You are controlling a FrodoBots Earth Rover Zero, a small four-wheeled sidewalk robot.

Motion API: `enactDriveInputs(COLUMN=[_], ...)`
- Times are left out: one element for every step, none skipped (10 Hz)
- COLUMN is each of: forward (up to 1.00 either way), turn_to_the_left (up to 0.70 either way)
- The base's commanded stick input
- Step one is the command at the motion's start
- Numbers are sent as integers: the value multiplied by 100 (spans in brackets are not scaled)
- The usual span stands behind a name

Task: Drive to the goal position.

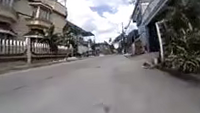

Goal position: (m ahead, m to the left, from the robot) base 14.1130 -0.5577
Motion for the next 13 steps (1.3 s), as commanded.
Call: enactDriveInputs(forward=[100,100,100,100,100,100,100,100,100,100,100,100,100], turn_to_the_left=[0,0,0,0,0,0,0,-10,-34,-40,-38,-18,-3])
